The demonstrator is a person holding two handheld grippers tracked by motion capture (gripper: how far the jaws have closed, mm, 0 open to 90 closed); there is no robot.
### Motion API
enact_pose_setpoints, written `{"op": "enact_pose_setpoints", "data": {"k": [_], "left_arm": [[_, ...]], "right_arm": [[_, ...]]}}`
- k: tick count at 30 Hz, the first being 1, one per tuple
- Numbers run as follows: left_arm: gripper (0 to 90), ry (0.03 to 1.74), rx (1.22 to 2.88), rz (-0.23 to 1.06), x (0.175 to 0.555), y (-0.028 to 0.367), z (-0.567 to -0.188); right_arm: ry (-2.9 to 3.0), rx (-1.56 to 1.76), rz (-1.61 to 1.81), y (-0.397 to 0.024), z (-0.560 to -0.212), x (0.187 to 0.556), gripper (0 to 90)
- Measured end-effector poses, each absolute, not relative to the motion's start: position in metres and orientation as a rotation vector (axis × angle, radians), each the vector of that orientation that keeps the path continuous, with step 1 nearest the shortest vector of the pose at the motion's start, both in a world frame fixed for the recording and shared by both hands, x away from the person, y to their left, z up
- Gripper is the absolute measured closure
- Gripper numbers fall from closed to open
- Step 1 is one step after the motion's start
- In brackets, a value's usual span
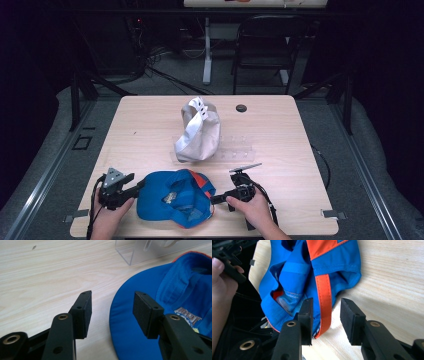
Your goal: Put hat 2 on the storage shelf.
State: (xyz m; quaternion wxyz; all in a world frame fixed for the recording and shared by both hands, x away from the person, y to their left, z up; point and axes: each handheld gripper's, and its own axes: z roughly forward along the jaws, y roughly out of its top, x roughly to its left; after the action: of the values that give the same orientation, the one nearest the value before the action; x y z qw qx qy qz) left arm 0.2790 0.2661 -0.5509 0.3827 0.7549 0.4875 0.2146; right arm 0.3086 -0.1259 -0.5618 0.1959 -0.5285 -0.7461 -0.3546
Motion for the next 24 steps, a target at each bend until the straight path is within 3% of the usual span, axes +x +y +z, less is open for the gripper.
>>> {"op": "enact_pose_setpoints", "data": {"k": [14, 24], "left_arm": [[50.1, 1.301, 1.901, 0.583, 0.262, 0.283, -0.550], [50.2, 1.299, 1.900, 0.590, 0.262, 0.284, -0.550]], "right_arm": [[-2.088, -1.414, -0.925, -0.113, -0.575, 0.314, 64.1], [-2.013, -1.396, -0.955, -0.114, -0.572, 0.312, 76.5]]}}
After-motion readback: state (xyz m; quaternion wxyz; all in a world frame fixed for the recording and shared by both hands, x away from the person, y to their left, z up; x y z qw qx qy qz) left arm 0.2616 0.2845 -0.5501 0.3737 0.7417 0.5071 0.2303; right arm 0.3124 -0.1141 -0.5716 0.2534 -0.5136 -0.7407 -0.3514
